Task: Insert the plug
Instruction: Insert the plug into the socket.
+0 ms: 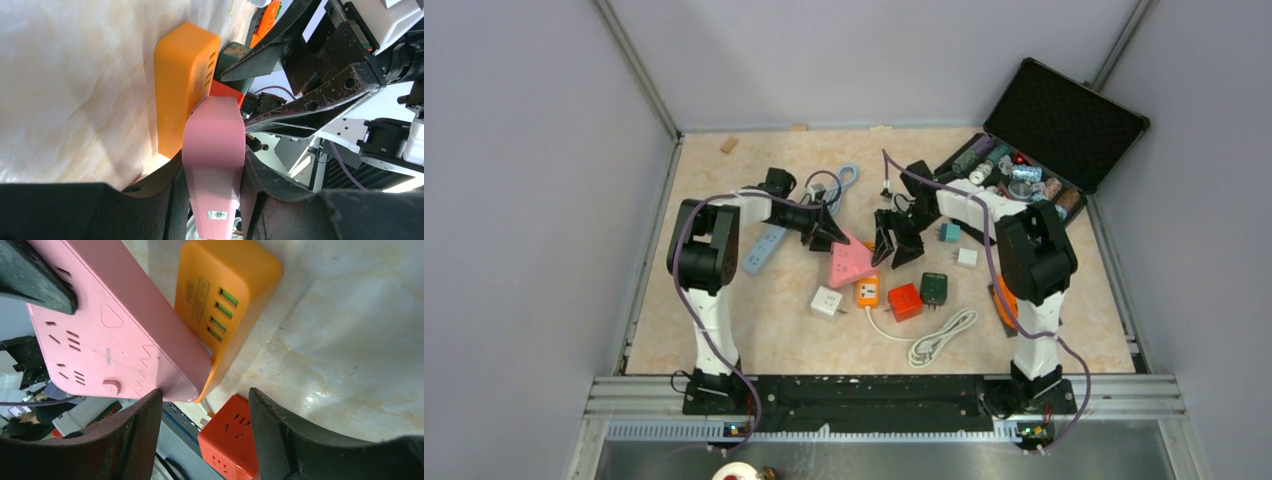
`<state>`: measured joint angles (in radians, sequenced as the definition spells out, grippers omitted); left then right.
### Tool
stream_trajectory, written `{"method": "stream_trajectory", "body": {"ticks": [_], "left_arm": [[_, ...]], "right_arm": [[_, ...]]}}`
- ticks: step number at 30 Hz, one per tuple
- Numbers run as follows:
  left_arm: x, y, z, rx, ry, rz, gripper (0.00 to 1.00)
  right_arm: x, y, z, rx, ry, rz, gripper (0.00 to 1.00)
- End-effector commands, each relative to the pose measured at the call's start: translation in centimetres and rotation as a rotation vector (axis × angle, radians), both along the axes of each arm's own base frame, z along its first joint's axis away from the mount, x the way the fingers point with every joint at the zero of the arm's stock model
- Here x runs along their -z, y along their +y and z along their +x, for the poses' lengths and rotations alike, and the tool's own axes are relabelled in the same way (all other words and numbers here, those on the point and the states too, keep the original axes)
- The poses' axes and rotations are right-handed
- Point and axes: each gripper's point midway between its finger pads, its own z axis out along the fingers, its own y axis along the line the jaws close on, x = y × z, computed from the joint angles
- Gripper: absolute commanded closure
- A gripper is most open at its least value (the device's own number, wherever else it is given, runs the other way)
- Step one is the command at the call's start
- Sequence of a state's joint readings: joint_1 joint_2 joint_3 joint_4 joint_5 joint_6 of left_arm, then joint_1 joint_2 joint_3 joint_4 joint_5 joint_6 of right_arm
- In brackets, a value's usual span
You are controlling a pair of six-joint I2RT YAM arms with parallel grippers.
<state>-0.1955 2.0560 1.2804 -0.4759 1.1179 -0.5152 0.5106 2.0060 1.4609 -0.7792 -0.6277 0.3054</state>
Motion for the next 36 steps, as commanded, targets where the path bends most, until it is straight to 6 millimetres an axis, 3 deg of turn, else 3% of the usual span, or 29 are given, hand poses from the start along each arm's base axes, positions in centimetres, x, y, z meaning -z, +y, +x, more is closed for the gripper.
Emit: {"method": "stream_trajectory", "body": {"ticks": [1,9,16,23,26,30,36], "left_arm": [[8.3,-0.2,-0.1,0.017,-0.025,0.324,1.00],[8.9,0.3,0.0,0.072,-0.072,0.397,1.00],[9.9,1.4,-1.0,0.070,-0.095,0.451,1.00],[10.7,2.1,-0.9,0.057,-0.114,0.496,0.92],[10.7,2.0,-0.6,0.058,-0.117,0.498,0.83],[10.3,1.8,-0.6,0.063,-0.117,0.477,0.62],[8.9,1.4,-0.7,0.067,-0.137,0.448,0.27]], "right_arm": [[0.5,-1.2,1.9,0.067,-0.070,-0.020,0.38],[-0.6,0.1,1.6,0.077,-0.041,0.119,0.33],[0.8,0.5,0.0,0.025,-0.011,0.091,0.32],[2.1,0.0,-1.7,-0.040,-0.028,0.003,0.32],[2.9,-0.5,-2.0,-0.056,-0.039,-0.048,0.33],[4.5,-1.7,-2.4,-0.063,-0.030,-0.135,0.38],[6.6,-3.1,-2.7,-0.055,0.001,-0.235,0.58]]}}
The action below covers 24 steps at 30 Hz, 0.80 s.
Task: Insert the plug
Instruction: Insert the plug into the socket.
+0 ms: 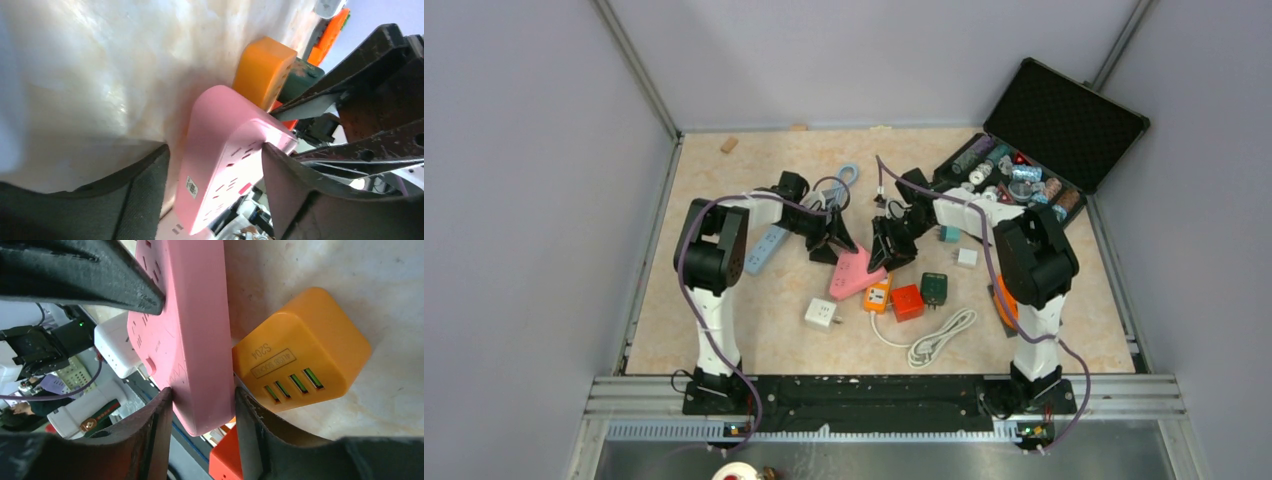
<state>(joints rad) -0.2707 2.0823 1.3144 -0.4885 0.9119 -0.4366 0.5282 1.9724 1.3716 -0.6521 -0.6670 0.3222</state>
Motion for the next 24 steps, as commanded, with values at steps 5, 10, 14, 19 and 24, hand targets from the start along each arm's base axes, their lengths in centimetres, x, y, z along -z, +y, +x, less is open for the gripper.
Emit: {"method": "stream_trajectory", "body": {"ticks": [5,10,14,19,24], "left_arm": [[4.1,2.5,-1.1,0.003,-0.058,0.240,0.01],[2.9,2.4,-2.0,0.003,-0.066,0.214,0.01],[2.5,2.2,-3.1,0.009,-0.048,0.178,0.01],[2.6,1.8,-4.0,0.001,-0.015,0.115,0.01],[2.4,1.9,-4.0,-0.018,-0.014,0.100,0.01]], "right_arm": [[6.9,-4.8,-2.1,-0.041,0.033,-0.349,0.67],[7.0,-5.6,-2.3,-0.042,0.025,-0.383,0.73],[6.6,-5.3,-2.2,-0.042,0.018,-0.364,0.77],[5.0,-3.9,-1.9,-0.052,0.007,-0.280,0.66],[1.7,-2.5,-0.9,-0.038,-0.052,-0.193,0.41]]}}
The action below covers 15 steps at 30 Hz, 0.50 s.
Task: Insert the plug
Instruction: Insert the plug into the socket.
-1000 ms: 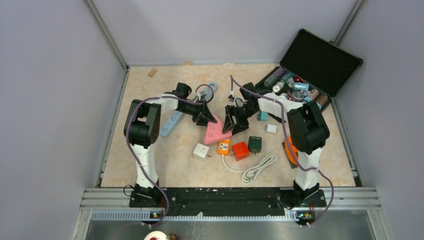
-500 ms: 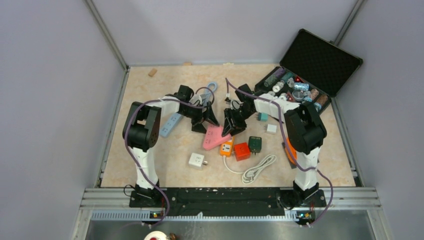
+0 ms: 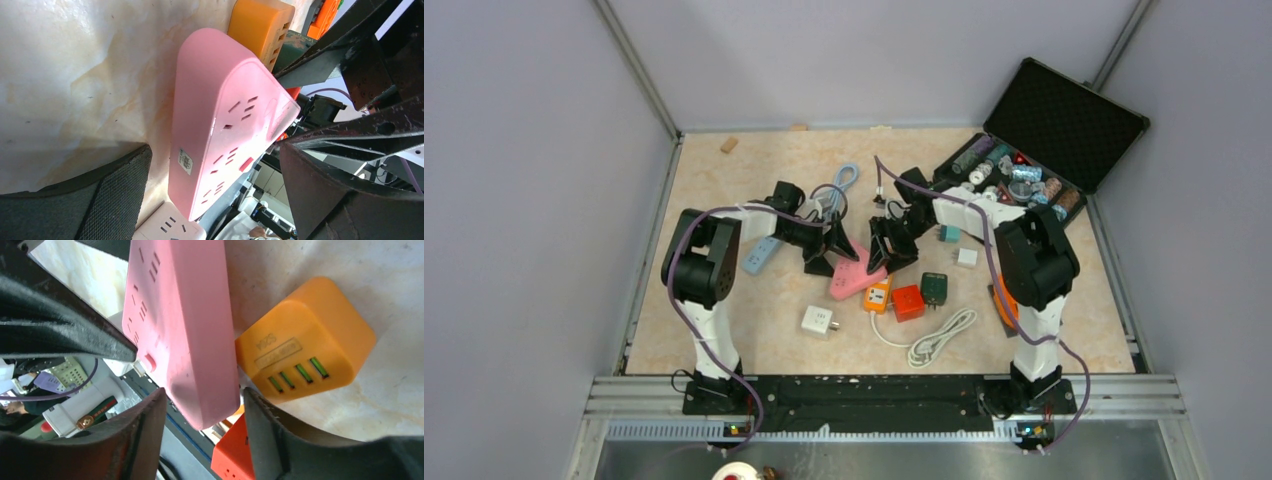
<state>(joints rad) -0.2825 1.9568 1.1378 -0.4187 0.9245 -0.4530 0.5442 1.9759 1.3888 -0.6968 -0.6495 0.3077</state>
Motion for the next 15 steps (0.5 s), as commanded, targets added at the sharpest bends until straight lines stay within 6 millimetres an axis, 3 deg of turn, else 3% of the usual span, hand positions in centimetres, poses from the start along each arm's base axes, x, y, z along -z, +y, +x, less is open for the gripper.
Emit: {"method": "stream_trajectory", "body": {"ticks": [1,7,15], "left_arm": [[2.9,1.5,-0.4,-0.026,-0.016,0.117,0.01],[2.7,1.5,0.0,-0.036,-0.022,0.118,0.01],[2.9,1.4,-0.1,-0.028,-0.015,0.116,0.01]], "right_arm": [[1.0,-2.3,-0.1,-0.013,-0.070,-0.151,0.37],[-1.7,-1.8,0.4,0.024,-0.068,-0.092,0.27],[0.0,-1.9,-0.3,0.096,0.074,0.022,0.29]]}}
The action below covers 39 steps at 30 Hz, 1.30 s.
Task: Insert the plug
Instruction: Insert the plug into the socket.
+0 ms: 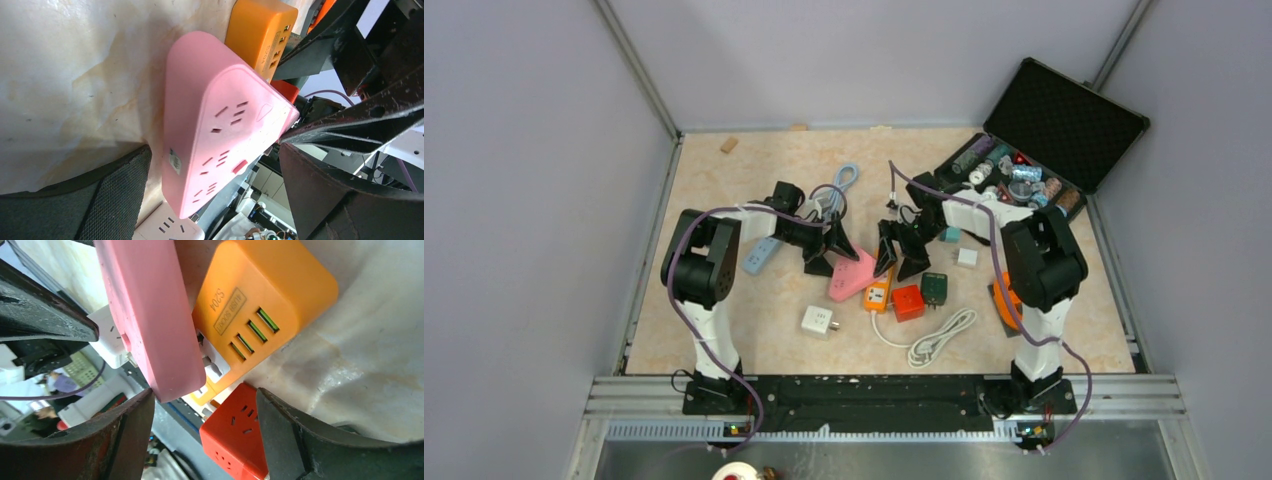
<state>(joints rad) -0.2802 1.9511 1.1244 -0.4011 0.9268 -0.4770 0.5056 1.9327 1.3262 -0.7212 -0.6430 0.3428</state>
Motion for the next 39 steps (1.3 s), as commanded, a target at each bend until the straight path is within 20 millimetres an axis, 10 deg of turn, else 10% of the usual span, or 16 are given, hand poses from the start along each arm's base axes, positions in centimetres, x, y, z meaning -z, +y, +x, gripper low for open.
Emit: {"method": "stream_trajectory", "body": {"ticks": [1,18,39], "left_arm": [[3.0,1.4,-0.2,-0.009,-0.023,0.119,0.01],[2.2,1.5,0.6,0.013,-0.044,0.160,0.01],[7.2,4.4,-2.0,0.118,-0.012,0.537,0.01]], "right_arm": [[0.3,0.2,0.4,0.034,0.025,0.054,0.29],[6.6,-2.8,-0.5,0.069,0.114,-0.111,0.65],[11.1,-5.9,-1.2,0.051,0.134,-0.304,0.77]]}}
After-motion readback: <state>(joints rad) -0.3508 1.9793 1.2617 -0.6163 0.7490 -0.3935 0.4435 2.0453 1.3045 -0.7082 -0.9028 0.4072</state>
